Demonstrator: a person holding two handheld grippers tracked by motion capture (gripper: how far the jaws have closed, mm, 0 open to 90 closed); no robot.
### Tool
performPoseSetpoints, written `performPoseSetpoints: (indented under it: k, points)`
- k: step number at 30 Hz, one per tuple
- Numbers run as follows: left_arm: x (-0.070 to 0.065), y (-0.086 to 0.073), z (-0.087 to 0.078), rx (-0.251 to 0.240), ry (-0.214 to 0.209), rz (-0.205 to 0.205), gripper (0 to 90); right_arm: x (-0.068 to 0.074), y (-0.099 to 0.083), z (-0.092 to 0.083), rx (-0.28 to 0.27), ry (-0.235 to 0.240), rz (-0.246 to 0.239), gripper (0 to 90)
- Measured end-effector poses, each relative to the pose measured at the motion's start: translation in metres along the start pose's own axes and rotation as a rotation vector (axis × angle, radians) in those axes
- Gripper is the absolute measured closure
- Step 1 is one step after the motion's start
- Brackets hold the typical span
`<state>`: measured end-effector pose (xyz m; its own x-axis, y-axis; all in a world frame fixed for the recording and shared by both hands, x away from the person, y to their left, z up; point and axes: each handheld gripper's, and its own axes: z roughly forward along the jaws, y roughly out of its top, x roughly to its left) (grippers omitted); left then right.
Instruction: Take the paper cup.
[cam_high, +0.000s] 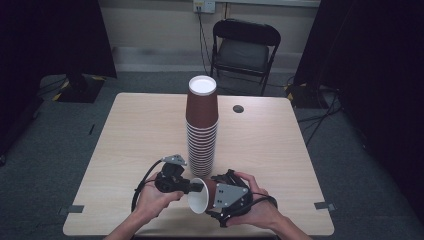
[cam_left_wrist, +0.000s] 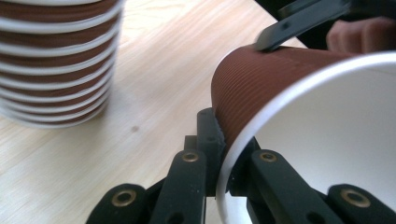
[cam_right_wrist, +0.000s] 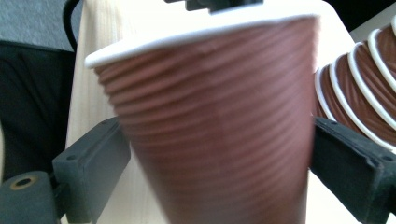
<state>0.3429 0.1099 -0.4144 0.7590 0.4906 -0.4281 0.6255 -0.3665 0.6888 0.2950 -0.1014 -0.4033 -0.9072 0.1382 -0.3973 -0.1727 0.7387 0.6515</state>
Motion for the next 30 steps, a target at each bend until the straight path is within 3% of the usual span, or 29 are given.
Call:
performPoseSetpoints:
  k: [5, 15, 20, 22, 24, 30]
  points:
    - [-0.003, 0.004, 0.006, 0.005, -0.013, -0.001, 86.9, -0.001, 0.003, 0.005, -0.011, 0.020, 0.012, 8.3]
    - [-0.006, 0.006, 0.011, 0.026, 0.000, 0.001, 85.8, 0.003, 0.007, 0.011, -0.010, 0.006, -0.003, 7.9]
    - [-0.007, 0.004, 0.009, 0.007, 0.008, 0.018, 85.8, 0.004, 0.007, 0.011, -0.025, -0.001, 0.002, 8.3]
    - [-0.008, 0.001, 0.006, -0.007, 0.007, 0.049, 86.2, 0.003, 0.007, 0.010, -0.030, 0.016, 0.018, 9.3]
    - [-0.009, -0.002, 0.005, -0.033, 0.007, 0.049, 86.2, 0.002, 0.006, 0.007, -0.061, 0.016, 0.054, 10.2]
    - [-0.006, -0.008, 0.002, -0.079, 0.026, 0.058, 79.0, 0.003, 0.003, 0.009, -0.067, 0.002, 0.078, 10.6]
